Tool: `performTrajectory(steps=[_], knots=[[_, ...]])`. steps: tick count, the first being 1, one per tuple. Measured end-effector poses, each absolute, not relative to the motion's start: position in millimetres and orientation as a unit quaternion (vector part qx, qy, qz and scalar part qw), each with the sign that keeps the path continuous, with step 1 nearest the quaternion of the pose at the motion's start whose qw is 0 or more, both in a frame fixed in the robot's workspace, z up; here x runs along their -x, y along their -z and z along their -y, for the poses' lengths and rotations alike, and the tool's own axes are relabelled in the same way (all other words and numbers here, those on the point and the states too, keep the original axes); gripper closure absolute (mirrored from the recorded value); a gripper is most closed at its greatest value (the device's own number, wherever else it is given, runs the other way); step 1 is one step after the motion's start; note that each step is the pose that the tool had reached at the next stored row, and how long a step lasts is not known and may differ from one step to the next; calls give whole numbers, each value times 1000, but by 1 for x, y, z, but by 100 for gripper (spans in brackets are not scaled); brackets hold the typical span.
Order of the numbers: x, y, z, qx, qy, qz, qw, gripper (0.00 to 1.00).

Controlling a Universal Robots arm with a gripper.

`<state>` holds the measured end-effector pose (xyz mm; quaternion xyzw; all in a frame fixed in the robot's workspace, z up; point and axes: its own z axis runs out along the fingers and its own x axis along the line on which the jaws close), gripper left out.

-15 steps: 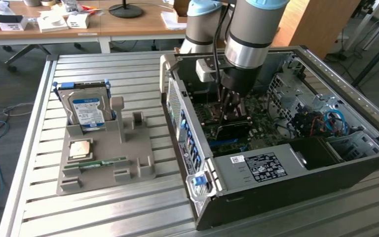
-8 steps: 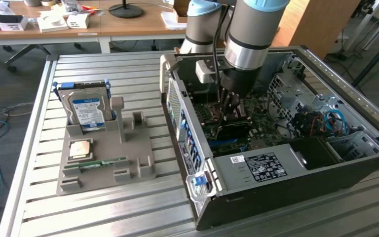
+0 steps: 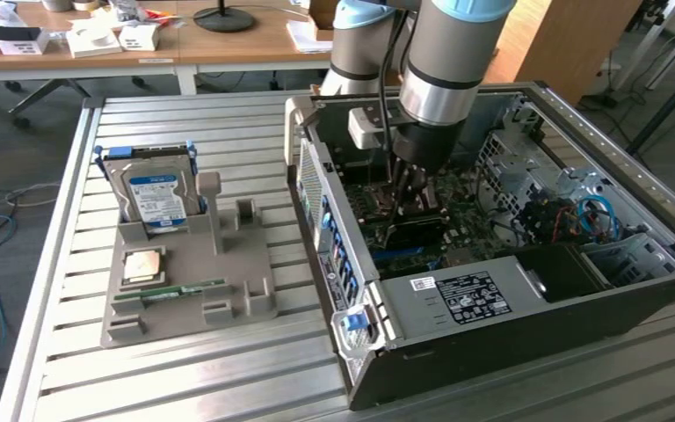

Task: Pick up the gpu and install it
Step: 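Press down on the gpu until it lock into place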

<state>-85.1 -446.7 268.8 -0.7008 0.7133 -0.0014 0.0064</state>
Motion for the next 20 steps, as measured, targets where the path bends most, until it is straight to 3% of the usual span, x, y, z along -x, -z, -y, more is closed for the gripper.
performTrajectory(steps=[20], knots=[[85, -268, 447, 701, 1, -713, 6, 89]])
